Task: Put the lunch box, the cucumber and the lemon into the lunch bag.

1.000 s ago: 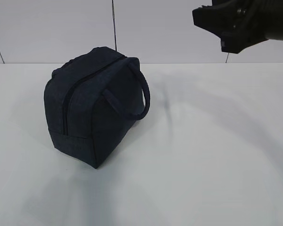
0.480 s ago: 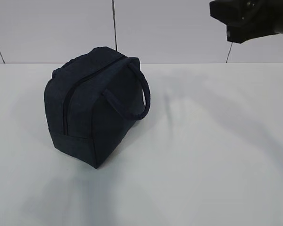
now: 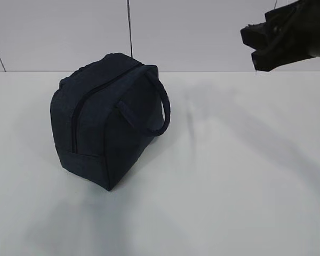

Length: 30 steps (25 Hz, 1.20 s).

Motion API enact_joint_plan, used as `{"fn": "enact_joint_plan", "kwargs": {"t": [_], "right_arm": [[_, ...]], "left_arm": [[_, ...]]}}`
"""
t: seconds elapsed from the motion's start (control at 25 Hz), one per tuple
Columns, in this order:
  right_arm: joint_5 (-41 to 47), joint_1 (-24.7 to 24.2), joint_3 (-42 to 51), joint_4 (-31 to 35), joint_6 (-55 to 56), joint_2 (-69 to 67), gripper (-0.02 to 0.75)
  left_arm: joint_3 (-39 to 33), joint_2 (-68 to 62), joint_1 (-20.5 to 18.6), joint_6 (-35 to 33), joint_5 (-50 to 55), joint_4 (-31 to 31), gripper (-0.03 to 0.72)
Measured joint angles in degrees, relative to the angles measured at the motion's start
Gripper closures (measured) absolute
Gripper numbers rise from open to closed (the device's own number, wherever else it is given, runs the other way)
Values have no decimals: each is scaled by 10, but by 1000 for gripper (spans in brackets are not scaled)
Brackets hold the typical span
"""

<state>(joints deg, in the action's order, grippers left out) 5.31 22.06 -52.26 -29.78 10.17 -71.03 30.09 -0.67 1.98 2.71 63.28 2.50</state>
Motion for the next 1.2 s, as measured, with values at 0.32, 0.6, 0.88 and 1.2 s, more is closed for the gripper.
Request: {"fn": "enact_joint_plan", "kwargs": {"t": [0.32, 0.6, 0.88, 1.2], "right_arm": [[17, 1, 0, 74, -53, 0, 370], [64, 19, 0, 184, -164, 0, 371], [122, 24, 0, 281, -258, 0, 371], [156, 24, 0, 385, -325, 24, 371]], "left_arm": [[0, 0, 0, 0, 0, 0, 453], [0, 0, 0, 0, 0, 0, 453], [0, 0, 0, 0, 0, 0, 453], [0, 0, 0, 0, 0, 0, 453]]}}
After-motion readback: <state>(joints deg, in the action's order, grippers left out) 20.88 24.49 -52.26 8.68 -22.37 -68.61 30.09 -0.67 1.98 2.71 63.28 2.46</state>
